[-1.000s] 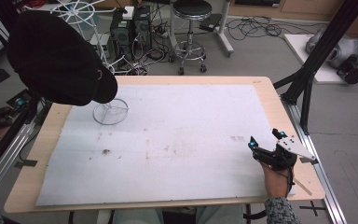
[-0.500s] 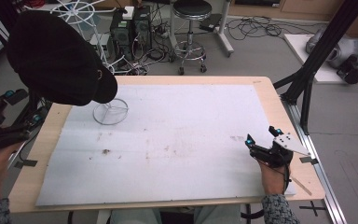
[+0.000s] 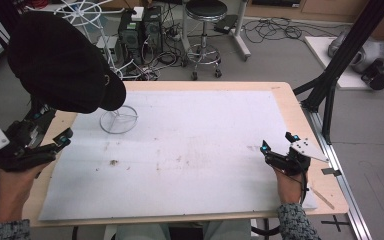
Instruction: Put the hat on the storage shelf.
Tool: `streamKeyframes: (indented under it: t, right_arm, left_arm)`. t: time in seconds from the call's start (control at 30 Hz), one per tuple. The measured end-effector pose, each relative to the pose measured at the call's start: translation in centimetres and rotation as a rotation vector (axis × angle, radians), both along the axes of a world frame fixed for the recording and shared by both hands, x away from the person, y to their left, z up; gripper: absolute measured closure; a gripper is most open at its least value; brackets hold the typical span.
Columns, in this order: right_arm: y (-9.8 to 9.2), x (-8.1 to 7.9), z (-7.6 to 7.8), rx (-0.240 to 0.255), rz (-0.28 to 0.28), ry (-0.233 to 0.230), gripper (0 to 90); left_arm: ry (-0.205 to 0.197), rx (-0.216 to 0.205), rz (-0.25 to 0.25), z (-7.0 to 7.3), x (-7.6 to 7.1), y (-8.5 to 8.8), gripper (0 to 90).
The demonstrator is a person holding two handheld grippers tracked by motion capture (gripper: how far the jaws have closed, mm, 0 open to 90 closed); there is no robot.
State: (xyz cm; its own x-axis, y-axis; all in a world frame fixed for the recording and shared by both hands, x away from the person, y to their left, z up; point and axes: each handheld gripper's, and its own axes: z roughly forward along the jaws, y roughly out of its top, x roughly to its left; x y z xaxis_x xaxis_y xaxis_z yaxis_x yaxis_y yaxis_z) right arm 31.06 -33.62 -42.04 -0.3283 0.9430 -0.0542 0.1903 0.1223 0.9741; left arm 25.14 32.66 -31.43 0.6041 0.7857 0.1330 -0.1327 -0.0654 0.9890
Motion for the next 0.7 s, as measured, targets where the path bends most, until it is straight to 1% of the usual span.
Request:
streamKeyframes:
  t: [0.07,0.23,0.37,0.43,0.57,0.7]
  right_arm:
    - [0.1,0.0,0.0,0.002,0.002,0.005,9.9]
    - [0.3,0.1,0.0,-0.006,0.014,0.001,9.9]
    - [0.3,0.0,0.1,0.000,0.012,0.002,9.9]
    - [0.2,0.0,0.1,-0.001,0.012,0.002,9.9]
    - [0.3,0.0,0.1,-0.001,0.014,0.002,9.9]
    - [0.3,0.1,0.0,-0.002,0.013,0.005,9.9]
  left_arm:
    - [0.009,-0.001,-0.008,-0.5,0.1,-0.5,27.1]
    - [0.027,-0.014,-0.028,-2.0,0.6,-1.7,26.1]
    - [0.054,-0.001,-0.033,-3.1,1.2,-2.8,25.3]
    - [0.065,0.015,-0.036,-3.6,1.4,-3.2,25.1]
    - [0.080,0.020,-0.044,-4.4,1.8,-4.0,24.6]
    - [0.090,0.016,-0.047,-5.2,2.0,-4.5,24.7]
